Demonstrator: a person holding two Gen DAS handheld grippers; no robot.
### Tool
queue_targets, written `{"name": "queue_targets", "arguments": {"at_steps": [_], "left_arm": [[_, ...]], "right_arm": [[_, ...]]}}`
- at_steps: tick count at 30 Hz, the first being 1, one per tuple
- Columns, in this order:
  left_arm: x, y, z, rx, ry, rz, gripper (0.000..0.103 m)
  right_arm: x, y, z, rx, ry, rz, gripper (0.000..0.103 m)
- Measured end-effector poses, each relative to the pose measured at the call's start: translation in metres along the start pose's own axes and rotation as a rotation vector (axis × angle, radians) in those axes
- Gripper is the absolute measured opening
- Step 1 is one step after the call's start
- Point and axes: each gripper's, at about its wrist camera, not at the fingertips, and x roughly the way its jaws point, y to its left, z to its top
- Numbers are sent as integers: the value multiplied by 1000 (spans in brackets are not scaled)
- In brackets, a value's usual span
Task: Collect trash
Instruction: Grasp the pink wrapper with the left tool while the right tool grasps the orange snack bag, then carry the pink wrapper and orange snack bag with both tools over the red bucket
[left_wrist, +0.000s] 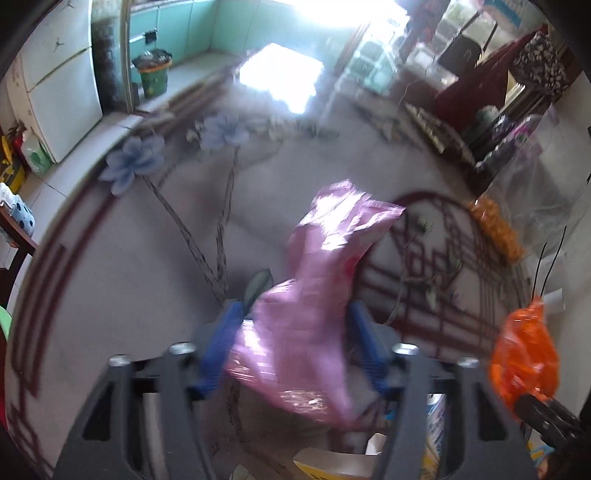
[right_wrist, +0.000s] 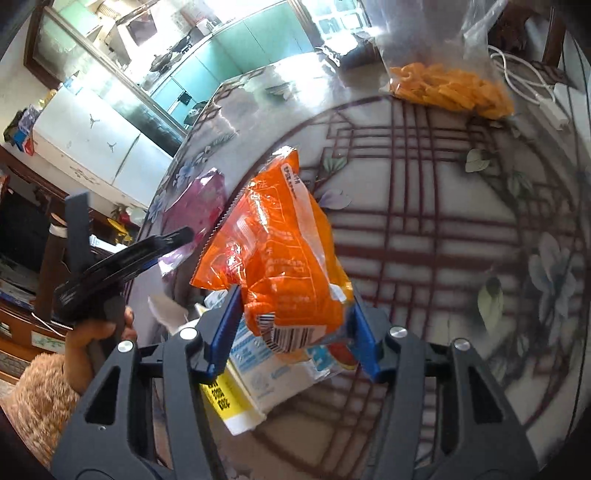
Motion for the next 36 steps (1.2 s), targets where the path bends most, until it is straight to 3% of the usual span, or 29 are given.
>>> {"name": "queue_targets", "arguments": {"at_steps": [6,13,22,29,36], "left_arm": [[-16,5,-1,32,-37,-24,19],[-63,17,-9,128,-124,-23,12],[-113,57,-45,134,-120,-90,12],[-130,88,-94,124,-45,-142,12],[-143,110,-119,108,-22,-165,12]], "right_arm": [[-13,22,1,-54,-52,-60,54],[-28,38,-1,-74,-107,-120,54],[-38,63,-21,-57,-141,-178,54],[-46,84,-55,-7,-148,-195,54],[-50,102,-88,30,-149,-196,54]]}}
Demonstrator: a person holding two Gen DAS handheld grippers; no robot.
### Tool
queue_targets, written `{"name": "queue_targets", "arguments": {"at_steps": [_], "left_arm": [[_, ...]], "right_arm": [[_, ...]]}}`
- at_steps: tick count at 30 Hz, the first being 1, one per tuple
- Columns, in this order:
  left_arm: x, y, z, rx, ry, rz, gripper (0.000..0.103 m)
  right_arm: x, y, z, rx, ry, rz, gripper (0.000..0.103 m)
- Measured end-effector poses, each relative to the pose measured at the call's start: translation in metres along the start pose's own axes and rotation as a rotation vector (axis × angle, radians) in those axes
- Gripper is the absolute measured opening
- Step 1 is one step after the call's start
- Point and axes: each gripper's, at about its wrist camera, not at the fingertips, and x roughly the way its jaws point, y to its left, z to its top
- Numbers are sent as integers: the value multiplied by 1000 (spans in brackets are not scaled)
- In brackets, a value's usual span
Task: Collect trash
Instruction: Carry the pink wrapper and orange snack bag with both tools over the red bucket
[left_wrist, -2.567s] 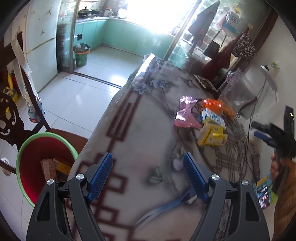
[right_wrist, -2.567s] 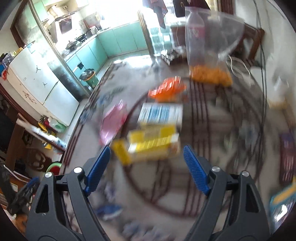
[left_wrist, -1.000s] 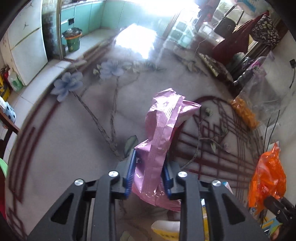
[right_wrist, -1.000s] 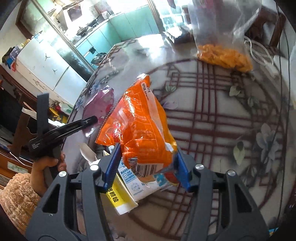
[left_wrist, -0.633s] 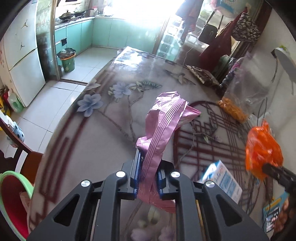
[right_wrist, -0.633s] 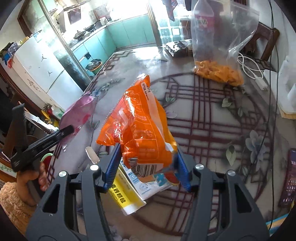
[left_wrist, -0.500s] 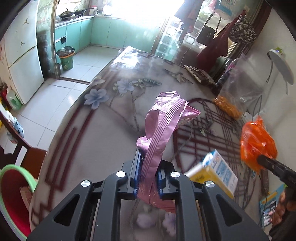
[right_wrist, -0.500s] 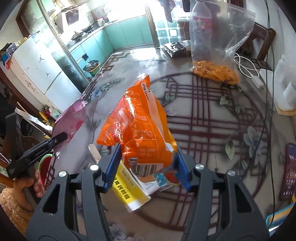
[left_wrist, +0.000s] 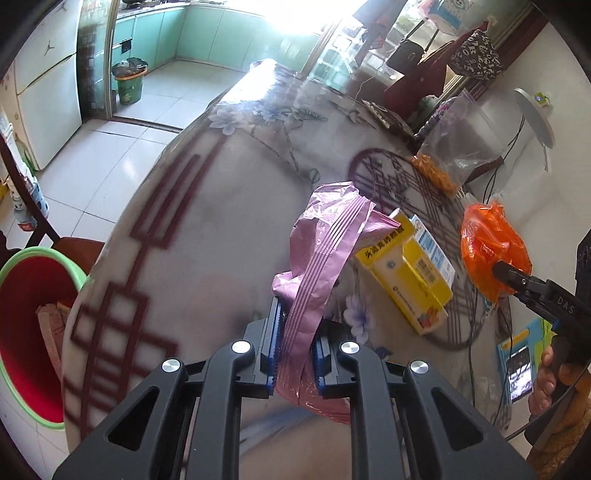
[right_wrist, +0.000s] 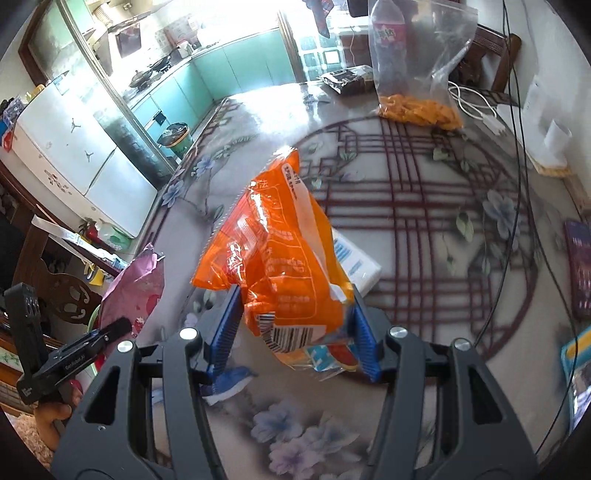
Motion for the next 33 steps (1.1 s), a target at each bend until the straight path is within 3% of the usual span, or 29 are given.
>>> {"name": "queue_targets", "arguments": {"at_steps": [18,33], "left_arm": [[-51,15,-6,37,-70,-70,12],[-92,78,-15,-48,-135,-20,12]], "right_arm": [[-27,60,-31,-2,-43,37,54],[-21,142,-41,-113,-32,105,54]]}}
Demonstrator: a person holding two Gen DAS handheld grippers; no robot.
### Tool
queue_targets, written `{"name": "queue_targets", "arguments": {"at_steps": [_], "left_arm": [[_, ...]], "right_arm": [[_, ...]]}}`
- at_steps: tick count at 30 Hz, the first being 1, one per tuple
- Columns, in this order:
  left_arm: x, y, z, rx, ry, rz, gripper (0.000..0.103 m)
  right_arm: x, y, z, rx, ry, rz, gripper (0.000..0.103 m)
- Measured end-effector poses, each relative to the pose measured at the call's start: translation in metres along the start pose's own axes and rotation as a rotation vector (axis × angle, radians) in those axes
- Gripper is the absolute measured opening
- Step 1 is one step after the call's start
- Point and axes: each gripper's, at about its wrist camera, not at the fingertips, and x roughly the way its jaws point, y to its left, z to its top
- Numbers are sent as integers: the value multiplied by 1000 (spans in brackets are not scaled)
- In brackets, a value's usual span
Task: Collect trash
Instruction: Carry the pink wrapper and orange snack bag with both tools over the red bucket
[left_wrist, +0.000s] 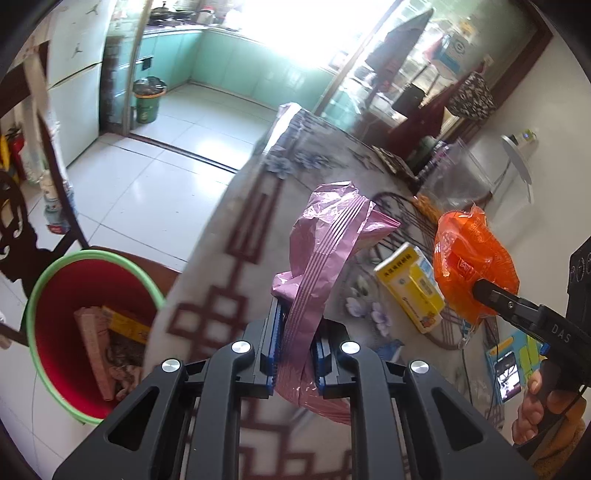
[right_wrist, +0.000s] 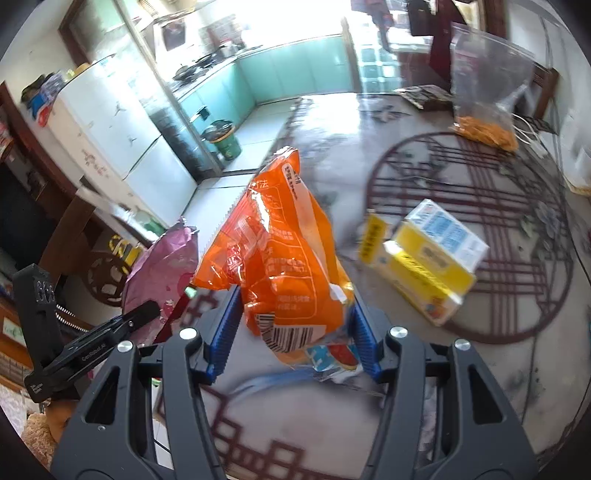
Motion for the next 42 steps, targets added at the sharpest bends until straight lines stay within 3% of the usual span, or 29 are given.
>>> {"name": "queue_targets", "arguments": {"at_steps": [13,22,42], "left_arm": [[-48,86,-5,-163,-83,123,12],[-63,133,-20,-253,-90,197,13],[-61,174,-22,-324,-72,257,13]], "right_arm": [[27,89,4,-175,45,88,55],[50,136,-5,-260,103,138,55],[78,185,0,-355,160,174,56]]}}
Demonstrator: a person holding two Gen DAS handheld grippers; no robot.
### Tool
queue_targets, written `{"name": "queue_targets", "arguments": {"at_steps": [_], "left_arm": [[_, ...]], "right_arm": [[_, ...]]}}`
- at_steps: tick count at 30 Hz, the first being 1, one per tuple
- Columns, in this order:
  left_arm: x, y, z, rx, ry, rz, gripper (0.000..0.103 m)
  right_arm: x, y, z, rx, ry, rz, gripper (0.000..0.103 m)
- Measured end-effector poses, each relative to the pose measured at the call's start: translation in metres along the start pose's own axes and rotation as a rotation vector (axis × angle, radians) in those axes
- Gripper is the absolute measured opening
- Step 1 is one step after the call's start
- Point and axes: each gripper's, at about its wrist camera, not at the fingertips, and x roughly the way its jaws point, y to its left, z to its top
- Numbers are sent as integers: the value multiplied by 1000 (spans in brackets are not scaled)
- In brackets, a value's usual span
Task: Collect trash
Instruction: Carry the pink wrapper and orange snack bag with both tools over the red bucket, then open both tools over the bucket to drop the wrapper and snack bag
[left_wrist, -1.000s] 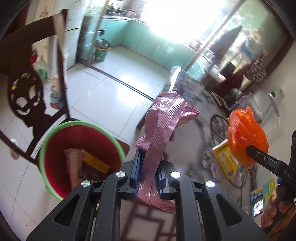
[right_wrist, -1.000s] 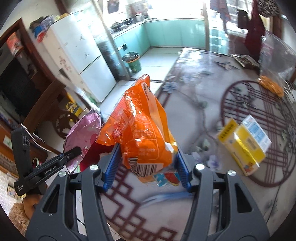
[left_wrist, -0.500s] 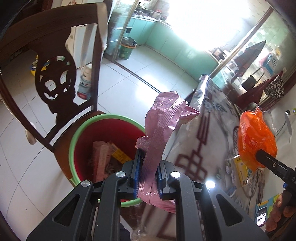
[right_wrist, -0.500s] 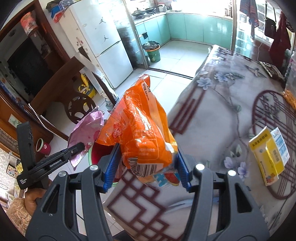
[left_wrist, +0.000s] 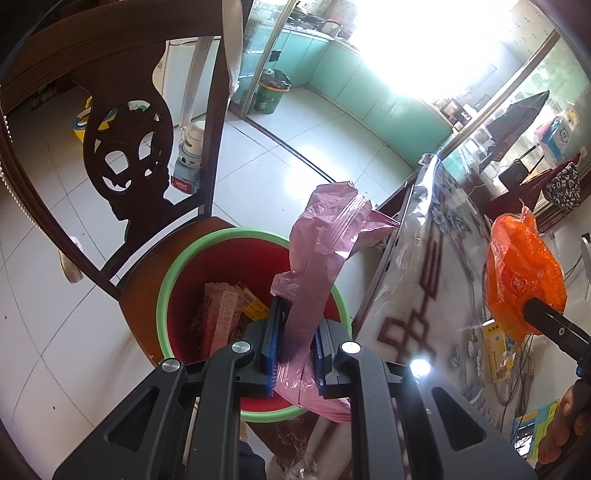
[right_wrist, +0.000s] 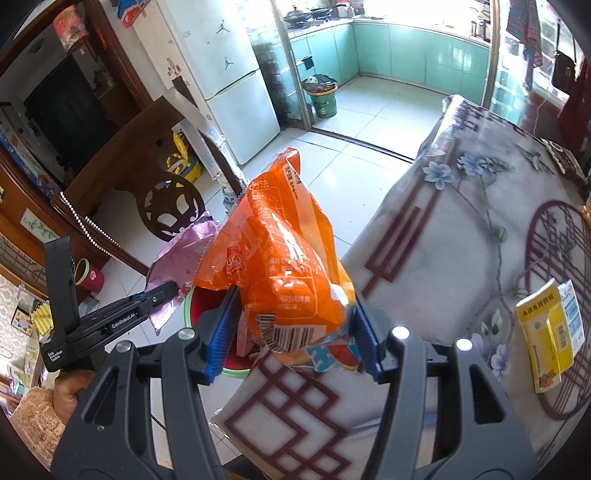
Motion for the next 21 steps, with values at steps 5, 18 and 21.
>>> {"name": "queue_targets", "arguments": {"at_steps": [5,18,21], "left_arm": [[8,8,3,-17,17,16,13],[26,28,7,-47,61,65,13],[28,35,7,-58,70,75,13]], "right_arm": [[14,9,6,-25,28,13,56],[60,29,13,-73,139,61,57],[71,35,11,-83,171,74,58]]}}
